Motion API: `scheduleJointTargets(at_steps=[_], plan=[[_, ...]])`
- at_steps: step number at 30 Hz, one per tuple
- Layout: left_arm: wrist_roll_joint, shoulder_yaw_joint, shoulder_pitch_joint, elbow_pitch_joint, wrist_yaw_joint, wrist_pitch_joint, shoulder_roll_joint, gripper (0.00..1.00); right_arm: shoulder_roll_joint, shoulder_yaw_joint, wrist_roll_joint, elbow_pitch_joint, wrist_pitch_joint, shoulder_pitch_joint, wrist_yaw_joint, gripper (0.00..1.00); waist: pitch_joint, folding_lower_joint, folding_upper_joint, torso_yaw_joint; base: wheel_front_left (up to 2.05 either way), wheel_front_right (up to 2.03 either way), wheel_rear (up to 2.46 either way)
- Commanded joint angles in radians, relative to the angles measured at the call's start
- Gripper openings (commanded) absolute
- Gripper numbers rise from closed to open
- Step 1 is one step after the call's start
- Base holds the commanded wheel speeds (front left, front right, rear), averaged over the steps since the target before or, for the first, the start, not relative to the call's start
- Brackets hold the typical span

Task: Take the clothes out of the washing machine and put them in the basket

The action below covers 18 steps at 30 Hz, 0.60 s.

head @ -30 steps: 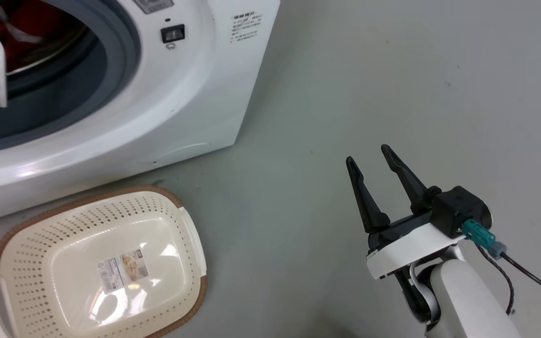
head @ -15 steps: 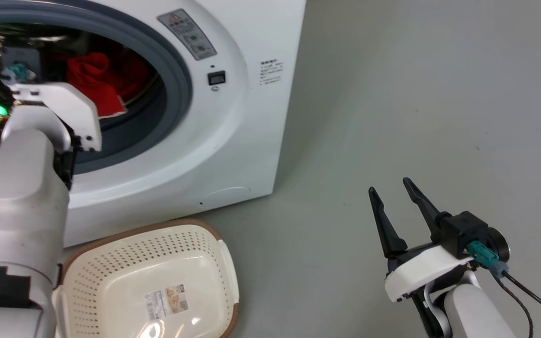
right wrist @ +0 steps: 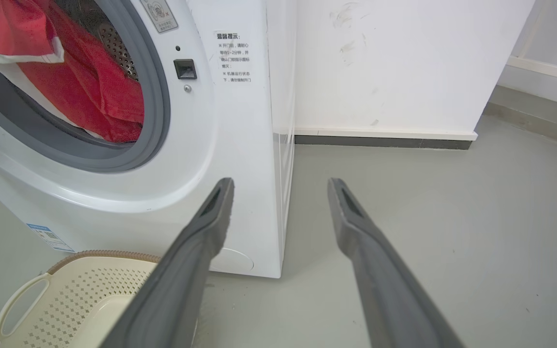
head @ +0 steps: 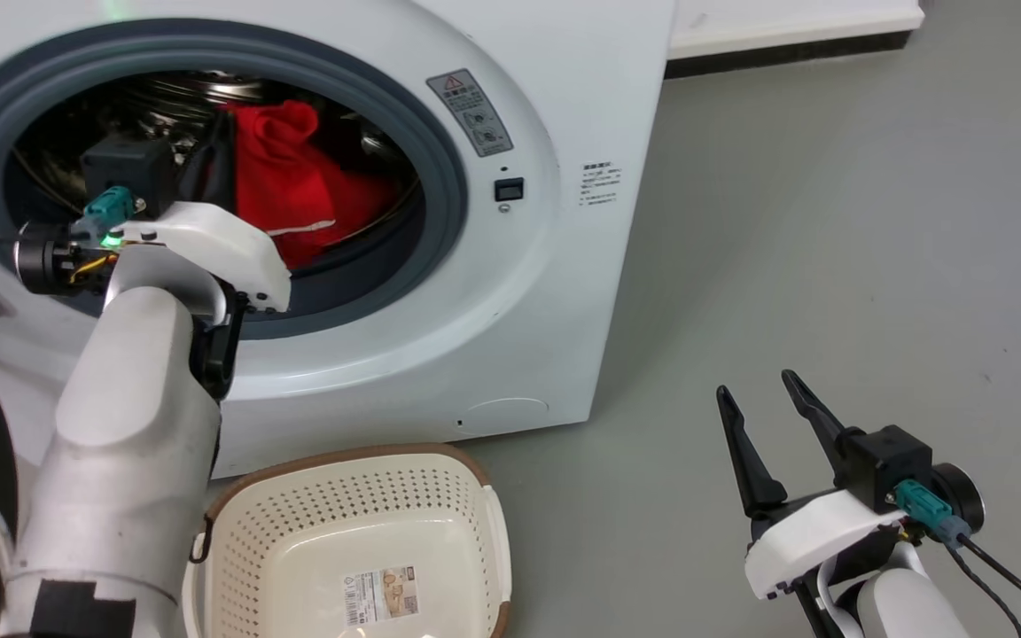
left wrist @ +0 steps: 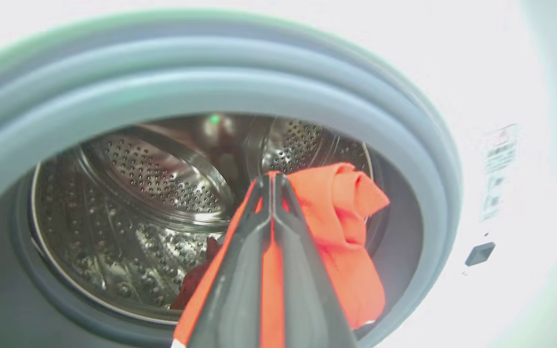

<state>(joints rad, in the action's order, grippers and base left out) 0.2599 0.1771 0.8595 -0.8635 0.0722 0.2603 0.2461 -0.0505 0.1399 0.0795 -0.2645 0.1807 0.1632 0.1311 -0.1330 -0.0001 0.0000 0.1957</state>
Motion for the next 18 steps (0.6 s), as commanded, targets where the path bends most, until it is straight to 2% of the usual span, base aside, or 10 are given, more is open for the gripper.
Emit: scheduleJointTargets(at_steps=[1,9,18], plan=[[0.003,-0.006,-0.035,0.058,0.005,0.007,-0.006,0.00,0.001,-0.003,-0.004,0.008,-0.005,-0.015,-0.001,1.00,0.013,0.0001,0.0000,-0.022,0.00,0.00,0.00],[-0.014,-0.007,-0.201,0.436,-0.007,0.005,-0.035,0.00,0.001,-0.006,-0.016,0.033,-0.029,-0.032,-0.001,1.00,0.027,0.0001,0.0000,-0.072,0.00,0.00,0.00],[-0.013,0.007,-0.381,0.854,-0.049,-0.018,-0.047,0.00,0.001,-0.012,-0.021,0.047,-0.044,-0.053,-0.001,1.00,0.044,0.0001,0.0000,-0.112,0.00,0.00,0.00]])
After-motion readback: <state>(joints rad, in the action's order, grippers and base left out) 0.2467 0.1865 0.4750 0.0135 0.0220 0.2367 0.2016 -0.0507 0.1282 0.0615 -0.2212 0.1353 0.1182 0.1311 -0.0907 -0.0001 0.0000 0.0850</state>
